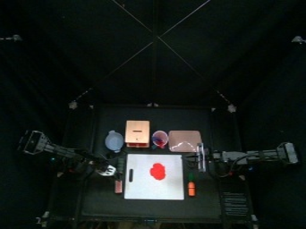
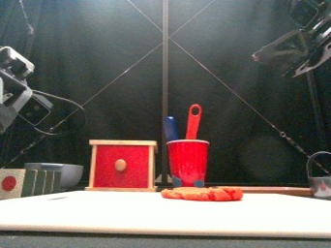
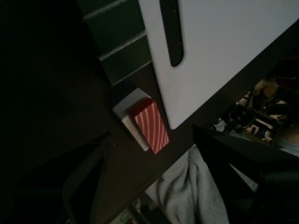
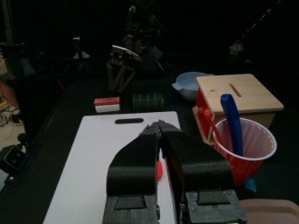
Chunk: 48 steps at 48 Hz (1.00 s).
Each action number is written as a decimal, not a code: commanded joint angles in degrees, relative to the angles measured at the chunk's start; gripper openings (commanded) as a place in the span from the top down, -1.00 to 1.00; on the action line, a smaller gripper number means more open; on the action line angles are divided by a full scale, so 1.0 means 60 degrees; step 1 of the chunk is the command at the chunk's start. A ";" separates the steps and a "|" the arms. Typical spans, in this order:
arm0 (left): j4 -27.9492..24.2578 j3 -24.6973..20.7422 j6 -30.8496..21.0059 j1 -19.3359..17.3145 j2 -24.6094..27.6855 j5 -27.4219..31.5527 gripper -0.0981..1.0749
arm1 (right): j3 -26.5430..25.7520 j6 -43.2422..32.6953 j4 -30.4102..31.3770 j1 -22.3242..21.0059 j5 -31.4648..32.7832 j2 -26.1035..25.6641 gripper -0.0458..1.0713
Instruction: Grasp salmon sushi
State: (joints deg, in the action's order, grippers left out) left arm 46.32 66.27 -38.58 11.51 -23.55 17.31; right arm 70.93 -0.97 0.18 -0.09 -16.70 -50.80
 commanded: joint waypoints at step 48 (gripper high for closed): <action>-0.5566 -0.2241 -0.8525 0.1743 0.2505 0.1626 -0.91 | 0.0015 0.0029 0.0000 0.0059 -0.0161 0.0073 0.90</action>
State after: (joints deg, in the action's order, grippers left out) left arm 13.80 54.32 -88.33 21.45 -9.32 26.98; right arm 71.54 -0.88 0.18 0.09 -17.05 -50.80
